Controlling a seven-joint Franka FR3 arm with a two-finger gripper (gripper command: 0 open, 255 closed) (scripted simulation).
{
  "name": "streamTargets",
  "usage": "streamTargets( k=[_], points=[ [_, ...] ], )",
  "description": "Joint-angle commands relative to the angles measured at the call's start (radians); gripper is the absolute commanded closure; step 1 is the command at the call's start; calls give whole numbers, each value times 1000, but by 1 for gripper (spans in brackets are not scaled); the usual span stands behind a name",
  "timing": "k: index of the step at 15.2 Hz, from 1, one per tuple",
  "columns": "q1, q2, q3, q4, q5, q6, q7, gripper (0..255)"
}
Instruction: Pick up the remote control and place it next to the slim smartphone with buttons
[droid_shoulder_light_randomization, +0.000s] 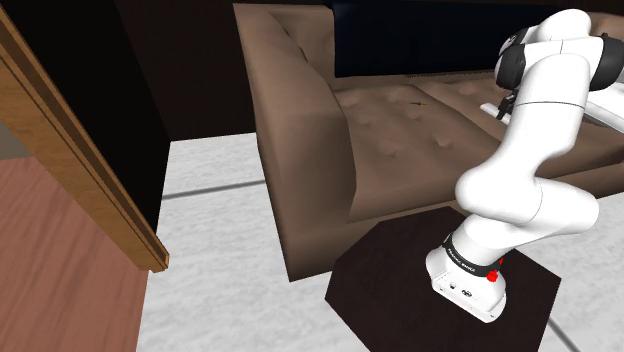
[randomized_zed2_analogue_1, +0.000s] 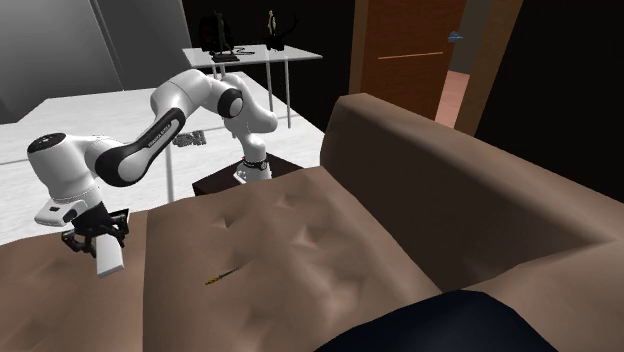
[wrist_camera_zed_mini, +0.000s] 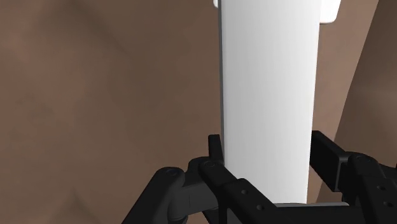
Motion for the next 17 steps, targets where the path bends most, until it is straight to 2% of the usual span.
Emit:
streamTargets(
  k=[1, 4, 5, 10, 14, 17],
  points=[
    [0, 0, 0, -1, 0, 2, 0, 255],
    [0, 0, 0, -1, 0, 2, 0, 255],
    [0, 0, 0, -1, 0, 2, 0, 0],
    [0, 0, 0, -1, 0, 2, 0, 0],
    [-6, -28, -10, 84, -15, -107, 13, 0],
    [-6, -28, -10, 83, -15, -107, 13, 0]
  ],
)
